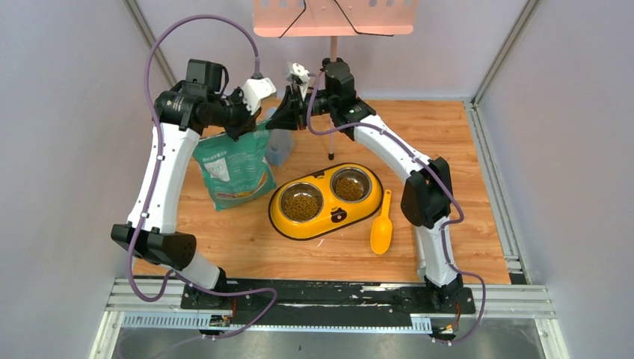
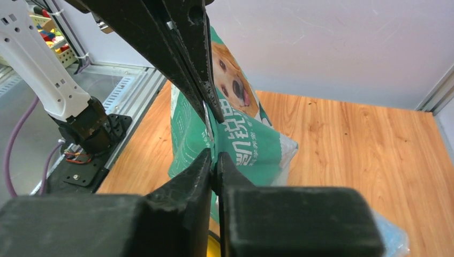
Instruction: Serve the pet food
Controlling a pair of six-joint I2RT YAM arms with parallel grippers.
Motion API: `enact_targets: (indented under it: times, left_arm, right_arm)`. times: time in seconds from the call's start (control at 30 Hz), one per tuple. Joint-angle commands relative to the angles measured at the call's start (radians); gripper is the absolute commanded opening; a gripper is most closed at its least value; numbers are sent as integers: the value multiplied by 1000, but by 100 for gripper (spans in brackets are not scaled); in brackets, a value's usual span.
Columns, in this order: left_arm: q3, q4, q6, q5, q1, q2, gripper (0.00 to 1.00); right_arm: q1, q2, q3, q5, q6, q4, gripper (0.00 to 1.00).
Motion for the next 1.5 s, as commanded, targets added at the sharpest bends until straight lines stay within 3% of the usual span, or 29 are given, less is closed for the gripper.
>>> enact_targets:
  times: [0.0, 0.07, 0.23, 0.3, 0.37, 0.4, 0.47, 0.57, 0.6, 0.67, 0.7, 0.73, 0.8, 0.9, 0.97, 1.0, 1.03, 1.1, 1.13, 1.23, 1.33, 1.4, 1.43, 1.47]
  left_arm:
    - [24, 37, 13, 1, -7, -29, 0]
    - [24, 33, 16, -8, -7, -29, 0]
    - [25, -13, 73, -128, -7, -41, 34]
    - [7, -19, 93, -172, -5, -60, 38]
    - [-5, -38, 117, -179, -2, -77, 24]
    - [2, -50, 131, -175, 0, -79, 8]
    - [41, -112, 143, -144, 7, -67, 0]
    - [89, -169, 86, -132, 8, -37, 0]
    - [93, -148, 66, -171, 9, -38, 16]
    - [80, -123, 50, -211, 12, -53, 25]
    - [74, -119, 66, -214, 15, -60, 20]
    - [63, -113, 69, -205, 26, -73, 5]
    - [68, -149, 95, -134, 54, -80, 0]
    - [88, -184, 51, -119, 62, -65, 0]
    - [86, -176, 30, -161, 62, -61, 17]
    - [79, -172, 35, -173, 63, -67, 17]
    - [73, -169, 53, -175, 65, -72, 6]
    - [53, -163, 80, -166, 69, -91, 0]
    - [53, -162, 86, -164, 70, -99, 0]
    - [54, -159, 79, -197, 70, -101, 13]
    - [57, -183, 116, -213, 75, -104, 2]
    - [60, -201, 125, -230, 76, -109, 11]
    - [57, -203, 124, -251, 77, -112, 26]
    - [54, -206, 135, -257, 78, -114, 27]
  right_arm:
    - [-6, -45, 7, -18, -25, 17, 0]
    - [-9, -48, 4, 1, -28, 15, 0]
    - [-25, -51, 13, 18, -23, 15, 0]
    - [-27, -51, 10, 17, -22, 15, 0]
    - [-27, -53, 7, 19, -22, 15, 0]
    - [-27, -52, 7, 19, -18, 16, 0]
    - [-27, -48, 7, 18, -17, 17, 0]
    - [-28, -48, 8, 19, -15, 17, 0]
    - [-27, -48, 8, 20, -16, 17, 0]
    - [-27, -47, 8, 21, -15, 17, 0]
    - [-27, -47, 8, 23, -15, 17, 0]
    - [-28, -47, 8, 23, -14, 17, 0]
    - [-28, -47, 7, 24, -14, 17, 0]
    - [-27, -46, 3, 29, -16, 17, 0]
    - [-27, -47, 1, 32, -16, 17, 0]
    - [-27, -47, 1, 33, -16, 17, 0]
    - [-27, -48, -1, 35, -15, 17, 0]
    - [-27, -50, -5, 36, -16, 17, 0]
    - [-27, -52, -7, 37, -15, 17, 0]
    - [-28, -54, -10, 37, -16, 17, 0]
    - [-27, -54, -8, 38, -15, 17, 0]
    - [-27, -54, -6, 41, -16, 17, 0]
    - [-28, -53, -5, 42, -17, 17, 0]
    - [-27, -53, -3, 44, -17, 17, 0]
